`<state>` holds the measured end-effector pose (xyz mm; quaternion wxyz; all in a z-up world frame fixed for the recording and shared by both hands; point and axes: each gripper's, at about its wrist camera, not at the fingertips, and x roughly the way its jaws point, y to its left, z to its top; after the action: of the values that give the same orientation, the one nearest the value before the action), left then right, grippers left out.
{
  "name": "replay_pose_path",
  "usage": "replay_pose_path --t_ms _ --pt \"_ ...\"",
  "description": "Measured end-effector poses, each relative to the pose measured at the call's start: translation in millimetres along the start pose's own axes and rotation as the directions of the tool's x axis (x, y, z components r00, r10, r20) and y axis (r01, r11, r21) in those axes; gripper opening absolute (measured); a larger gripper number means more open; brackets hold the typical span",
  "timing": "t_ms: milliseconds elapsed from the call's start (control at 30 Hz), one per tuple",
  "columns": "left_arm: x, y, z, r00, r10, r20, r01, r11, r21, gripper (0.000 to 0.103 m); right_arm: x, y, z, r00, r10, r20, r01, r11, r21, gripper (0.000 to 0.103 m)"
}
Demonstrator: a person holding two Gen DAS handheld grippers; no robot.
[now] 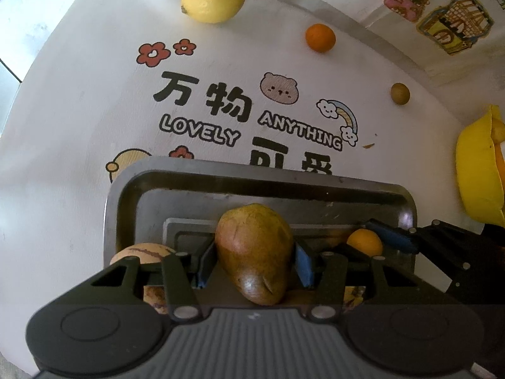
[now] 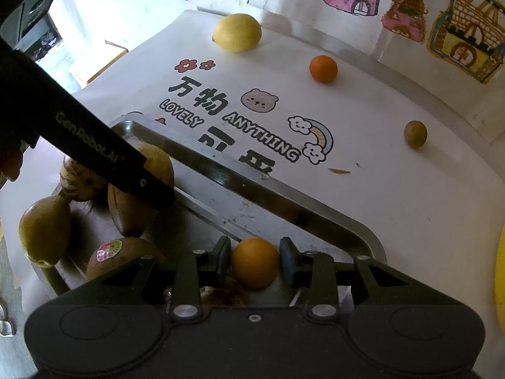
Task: Organize fruits
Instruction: 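Lower the mango and orange into the tray and open both grippers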
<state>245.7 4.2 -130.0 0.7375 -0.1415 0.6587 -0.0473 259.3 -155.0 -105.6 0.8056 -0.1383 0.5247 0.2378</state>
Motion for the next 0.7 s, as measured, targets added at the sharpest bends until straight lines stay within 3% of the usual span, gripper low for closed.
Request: replay_pose_path --t_ms 267,700 --pt "-1 -6 0 1.0 0.005 -0.002 -0.005 1.0 0.002 0.056 -5 -2 -4 1.0 -0.002 0.011 0.002 1.0 0.02 0.049" --pt "-18 -9 -19 1.0 -0.029 0.009 0.029 0.999 -0.034 0.074 -38 -9 -20 0.998 -0.036 0.056 0.031 0.996 0.087 0.077"
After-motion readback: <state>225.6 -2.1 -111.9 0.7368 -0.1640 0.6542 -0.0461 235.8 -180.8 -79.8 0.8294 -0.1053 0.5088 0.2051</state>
